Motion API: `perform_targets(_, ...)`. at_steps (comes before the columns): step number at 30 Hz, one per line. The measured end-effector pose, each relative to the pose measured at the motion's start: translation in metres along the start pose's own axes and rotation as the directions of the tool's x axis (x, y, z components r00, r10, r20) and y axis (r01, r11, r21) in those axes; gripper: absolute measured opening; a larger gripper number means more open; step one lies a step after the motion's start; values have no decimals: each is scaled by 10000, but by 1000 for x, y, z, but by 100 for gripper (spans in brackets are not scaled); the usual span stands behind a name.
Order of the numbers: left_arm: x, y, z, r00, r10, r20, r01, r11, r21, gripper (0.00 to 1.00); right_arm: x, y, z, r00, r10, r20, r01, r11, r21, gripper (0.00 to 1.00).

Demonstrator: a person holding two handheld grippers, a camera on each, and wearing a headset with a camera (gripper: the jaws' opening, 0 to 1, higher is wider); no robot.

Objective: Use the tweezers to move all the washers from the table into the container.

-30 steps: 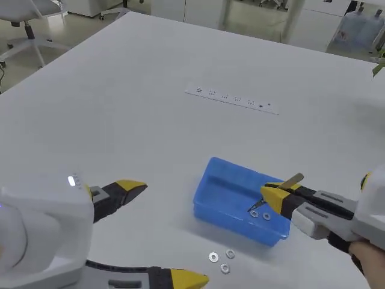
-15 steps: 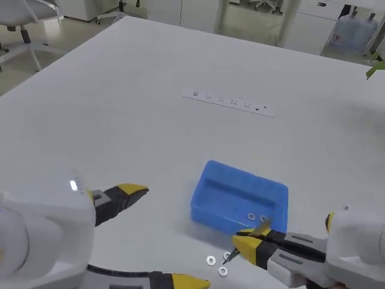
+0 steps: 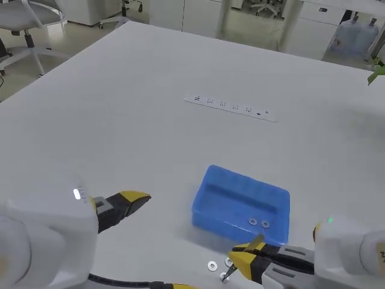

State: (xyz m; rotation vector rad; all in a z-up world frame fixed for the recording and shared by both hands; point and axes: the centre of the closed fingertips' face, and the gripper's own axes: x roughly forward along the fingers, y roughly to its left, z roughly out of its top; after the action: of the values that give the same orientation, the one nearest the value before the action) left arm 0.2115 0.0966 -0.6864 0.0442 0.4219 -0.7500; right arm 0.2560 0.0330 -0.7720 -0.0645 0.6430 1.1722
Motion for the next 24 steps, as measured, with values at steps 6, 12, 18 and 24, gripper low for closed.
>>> perform_targets(6,1,1,1,10000,24,26,-24,10000,27,89,0,8,-1,9995,17,-304,-39,9975,-709,3)
perform_targets(12,2,0,0,10000,-20,-19,20,10000,17,89,2,26,-9,9943,77,-1062,-387,9553,-2930,3)
perform_targets(18,4,-1,0,10000,-58,-69,59,9999,107,88,8,36,-12,9943,185,-1047,-540,9363,-3470,4)
perform_targets(24,2,1,-1,10000,7,-8,-7,10000,33,88,4,24,-10,9963,-185,-844,-73,9554,-2953,2)
